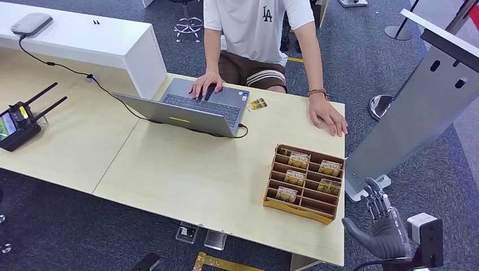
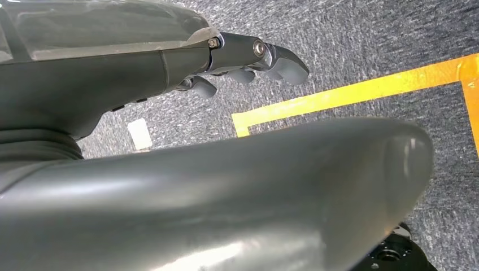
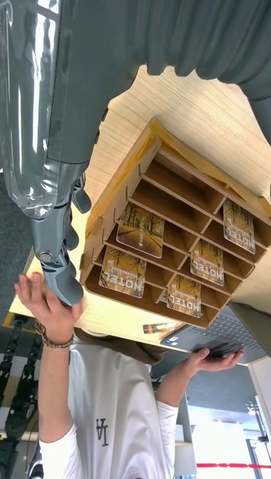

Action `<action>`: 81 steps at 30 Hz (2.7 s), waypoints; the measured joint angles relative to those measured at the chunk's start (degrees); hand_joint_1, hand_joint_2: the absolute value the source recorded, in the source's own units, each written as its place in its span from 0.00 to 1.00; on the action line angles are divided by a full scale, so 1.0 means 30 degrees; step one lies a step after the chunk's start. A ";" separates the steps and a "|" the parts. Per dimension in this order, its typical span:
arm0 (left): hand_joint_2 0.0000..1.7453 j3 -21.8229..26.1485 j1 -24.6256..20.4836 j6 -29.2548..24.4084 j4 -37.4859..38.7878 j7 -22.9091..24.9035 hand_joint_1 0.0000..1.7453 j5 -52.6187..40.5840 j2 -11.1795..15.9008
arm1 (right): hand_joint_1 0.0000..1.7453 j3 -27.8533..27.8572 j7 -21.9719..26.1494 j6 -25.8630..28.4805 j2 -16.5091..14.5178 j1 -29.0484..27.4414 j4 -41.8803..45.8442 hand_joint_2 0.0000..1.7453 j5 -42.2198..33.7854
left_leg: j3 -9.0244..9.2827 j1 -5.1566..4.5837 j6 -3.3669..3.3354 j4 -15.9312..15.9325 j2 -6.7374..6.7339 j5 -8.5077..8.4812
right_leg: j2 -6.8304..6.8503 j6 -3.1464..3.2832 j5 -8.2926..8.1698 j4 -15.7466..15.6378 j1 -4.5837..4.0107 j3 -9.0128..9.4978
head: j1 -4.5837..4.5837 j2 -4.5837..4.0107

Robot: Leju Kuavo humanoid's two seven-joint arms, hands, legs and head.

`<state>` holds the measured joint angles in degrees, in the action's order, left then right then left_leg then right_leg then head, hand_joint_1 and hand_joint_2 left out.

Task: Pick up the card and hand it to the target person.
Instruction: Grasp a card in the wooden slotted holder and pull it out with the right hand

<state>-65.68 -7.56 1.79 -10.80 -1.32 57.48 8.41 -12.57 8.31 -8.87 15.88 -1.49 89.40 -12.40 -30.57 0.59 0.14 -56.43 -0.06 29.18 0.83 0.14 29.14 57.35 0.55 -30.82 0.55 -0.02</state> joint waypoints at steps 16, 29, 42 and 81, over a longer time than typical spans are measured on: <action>0.00 0.0000 -0.0010 0.0036 0.0000 -0.0363 0.00 0.0004 -0.0015 | 0.00 -0.0088 -0.1648 0.4363 -0.0077 0.0080 0.2257 1.00 1.2089 | -0.0004 0.0000 0.0000 0.0000 0.0001 0.0000 | 0.0000 0.0000 0.0000 0.0001 0.0000 0.0002 | 0.0004 0.0000; 0.00 0.0000 -0.0022 0.0087 0.0000 -0.0286 0.00 -0.0013 -0.0022 | 0.00 -0.2398 -0.5122 0.5211 -0.0769 0.0602 0.5891 1.00 2.5017 | -0.0005 0.0000 0.0000 0.0002 0.0001 -0.0001 | 0.0001 0.0000 0.0000 0.0003 -0.0001 0.0007 | -0.0002 0.0000; 0.00 -0.0002 -0.0082 0.0120 0.0000 -0.0423 0.00 -0.0260 -0.0047 | 1.00 -0.5318 -0.7892 0.1962 -0.1368 0.1710 0.6300 1.00 2.8204 | -0.0006 0.0000 0.0001 0.0002 0.0002 -0.0001 | 0.0001 0.0000 0.0000 0.0004 -0.0001 0.0004 | 0.0005 0.0000; 0.00 -0.0102 -0.0940 0.0592 -0.0007 0.0570 0.00 -0.0774 -0.0328 | 0.30 -0.6570 -1.0043 0.0475 -0.3528 0.4704 -0.0058 1.00 2.8751 | -0.0012 0.0000 0.0001 0.0001 0.0002 -0.0001 | 0.0001 0.0000 0.0000 0.0006 -0.0001 0.0000 | 0.0000 0.0000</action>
<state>-65.99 -10.38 3.57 -10.82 0.39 55.16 7.43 -32.28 -21.82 -7.45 5.30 12.62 89.22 73.85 -30.60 0.59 0.14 -56.42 -0.05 29.18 0.84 0.15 29.14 57.37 0.54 -30.82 0.55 -0.02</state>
